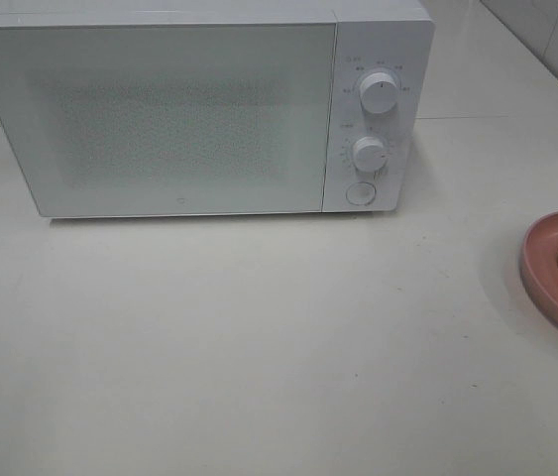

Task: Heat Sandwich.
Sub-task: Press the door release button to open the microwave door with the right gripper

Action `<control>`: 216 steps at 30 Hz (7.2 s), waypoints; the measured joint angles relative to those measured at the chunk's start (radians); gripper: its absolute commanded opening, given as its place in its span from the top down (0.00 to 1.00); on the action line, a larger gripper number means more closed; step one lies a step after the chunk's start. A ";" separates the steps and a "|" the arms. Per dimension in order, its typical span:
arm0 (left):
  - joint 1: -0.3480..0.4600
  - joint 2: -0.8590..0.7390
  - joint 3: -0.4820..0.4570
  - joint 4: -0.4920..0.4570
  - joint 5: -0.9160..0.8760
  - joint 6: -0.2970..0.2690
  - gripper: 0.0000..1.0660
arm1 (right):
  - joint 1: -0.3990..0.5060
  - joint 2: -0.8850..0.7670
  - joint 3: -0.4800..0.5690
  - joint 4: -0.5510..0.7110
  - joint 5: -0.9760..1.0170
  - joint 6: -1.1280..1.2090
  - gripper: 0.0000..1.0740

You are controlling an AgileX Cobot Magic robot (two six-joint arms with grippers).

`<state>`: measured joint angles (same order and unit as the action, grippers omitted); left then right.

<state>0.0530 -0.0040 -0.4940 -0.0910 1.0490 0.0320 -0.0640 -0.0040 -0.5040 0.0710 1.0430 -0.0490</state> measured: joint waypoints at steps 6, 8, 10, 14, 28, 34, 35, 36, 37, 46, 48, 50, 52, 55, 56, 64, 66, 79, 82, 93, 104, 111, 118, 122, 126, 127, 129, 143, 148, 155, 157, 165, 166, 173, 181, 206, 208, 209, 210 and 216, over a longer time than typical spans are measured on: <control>0.000 0.000 0.000 0.000 0.000 0.000 0.04 | 0.000 0.000 0.000 0.000 0.000 0.000 0.40; 0.000 0.000 0.000 0.000 0.000 0.000 0.04 | 0.000 0.000 0.000 0.000 0.000 0.000 0.40; 0.000 0.000 0.000 0.000 0.000 0.000 0.04 | 0.000 0.000 0.000 0.000 0.000 0.000 0.40; 0.000 0.000 0.000 0.000 0.000 0.000 0.04 | 0.000 0.000 0.000 0.000 0.000 0.000 0.40; 0.000 0.000 0.000 0.000 0.000 0.000 0.04 | 0.000 0.000 0.000 0.000 0.000 0.000 0.40; 0.000 0.000 0.000 0.000 0.000 0.000 0.04 | 0.000 0.000 0.000 0.000 0.000 0.000 0.40; 0.000 0.000 0.000 0.000 0.000 0.000 0.04 | 0.000 0.000 0.000 0.000 0.000 0.000 0.40; 0.000 0.000 0.000 0.000 0.000 0.000 0.04 | 0.000 0.000 0.000 0.000 0.000 0.000 0.40; 0.000 0.000 0.000 0.000 0.000 0.000 0.04 | 0.000 0.000 0.000 0.000 0.000 0.000 0.40; 0.000 0.000 0.000 0.000 0.000 0.000 0.04 | 0.000 0.000 0.000 0.000 0.000 0.000 0.40; 0.000 0.000 0.000 0.000 0.000 0.000 0.04 | 0.000 0.000 0.000 0.001 0.000 0.000 0.40; 0.000 0.000 0.000 0.000 0.000 0.000 0.04 | 0.000 0.000 0.000 0.001 0.000 0.000 0.40; 0.000 0.000 0.000 0.000 0.000 0.000 0.04 | 0.000 0.000 0.000 0.001 0.000 0.000 0.40; 0.000 0.000 0.000 0.000 0.000 0.000 0.04 | 0.000 0.000 0.000 0.001 0.000 0.001 0.40; 0.000 0.000 0.000 0.000 0.000 0.000 0.04 | 0.000 0.000 0.000 0.001 0.000 0.001 0.40; 0.000 0.000 0.000 0.000 0.000 0.000 0.04 | 0.000 0.000 0.000 0.001 0.000 0.002 0.40; 0.000 0.000 0.000 0.000 0.000 0.000 0.04 | 0.000 0.000 0.000 0.001 0.000 0.003 0.40; 0.000 0.000 0.000 0.000 0.000 0.000 0.04 | 0.000 0.000 -0.017 0.003 -0.156 0.004 0.40; 0.000 0.000 0.000 0.000 0.000 0.000 0.04 | 0.000 0.000 -0.017 0.003 -0.232 0.004 0.40; 0.000 0.000 0.000 0.000 0.000 0.000 0.04 | 0.000 0.000 0.052 0.013 -0.459 -0.091 0.40; 0.000 0.000 0.000 0.000 0.000 0.000 0.04 | 0.000 0.146 0.117 0.146 -0.677 -0.203 0.40; 0.000 0.000 0.000 0.000 0.000 0.000 0.04 | 0.000 0.312 0.117 0.234 -0.744 -0.271 0.40; 0.000 0.000 0.000 0.000 0.000 0.000 0.04 | 0.099 0.469 0.123 0.320 -0.853 -0.412 0.40; 0.000 0.000 0.000 0.000 0.000 0.000 0.04 | 0.168 0.560 0.123 0.322 -0.955 -0.449 0.40; 0.000 0.000 0.000 0.000 0.000 0.000 0.04 | 0.241 0.665 0.123 0.323 -1.066 -0.457 0.40; 0.000 0.000 0.000 0.000 0.000 0.000 0.04 | 0.257 0.689 0.123 0.323 -1.097 -0.457 0.40; 0.000 0.000 0.000 0.000 0.000 0.000 0.04 | 0.291 0.749 0.123 0.325 -1.159 -0.457 0.40; 0.000 0.000 0.000 0.000 0.000 0.000 0.04 | 0.344 1.117 0.123 0.321 -1.598 -0.312 0.45; 0.000 0.000 0.000 0.000 0.000 0.000 0.04 | 0.344 1.234 0.123 0.208 -1.669 -0.100 0.58; 0.000 0.000 0.000 0.000 0.000 0.000 0.04 | 0.344 1.438 0.121 -0.127 -1.888 0.317 0.85; 0.000 0.000 0.000 0.000 0.000 0.000 0.04 | 0.344 1.461 0.121 -0.155 -1.925 0.368 0.88; 0.000 0.000 0.000 0.000 0.000 0.000 0.04 | 0.344 1.662 0.119 -0.207 -2.131 0.646 1.00; 0.000 0.000 0.000 0.000 0.000 0.000 0.04 | 0.344 1.684 0.119 -0.208 -2.150 0.664 1.00; 0.000 0.000 0.000 0.000 0.000 0.000 0.04 | 0.344 1.817 0.120 -0.230 -2.199 0.789 1.00; 0.000 0.000 0.000 0.000 0.000 0.000 0.04 | 0.344 1.896 0.117 -0.253 -2.199 0.974 1.00; 0.000 0.000 0.000 0.000 0.000 0.000 0.04 | 0.356 1.956 -0.148 -0.325 -1.907 1.414 1.00; 0.000 0.000 0.000 0.000 0.000 0.000 0.04 | 0.356 1.956 -0.155 -0.321 -1.893 1.414 1.00; 0.000 0.000 0.000 0.000 0.000 0.000 0.04 | 0.356 1.956 -0.168 -0.310 -1.860 1.414 1.00; 0.000 0.000 0.000 0.000 0.000 0.000 0.04 | 0.356 1.956 -0.173 -0.305 -1.850 1.414 1.00; 0.000 0.000 0.000 0.000 0.000 0.000 0.04 | 0.356 1.956 -0.205 -0.257 -1.778 1.431 1.00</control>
<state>0.0530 -0.0040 -0.4940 -0.0910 1.0490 0.0320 0.2920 1.9520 -0.7090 -0.1860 -0.7350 1.3820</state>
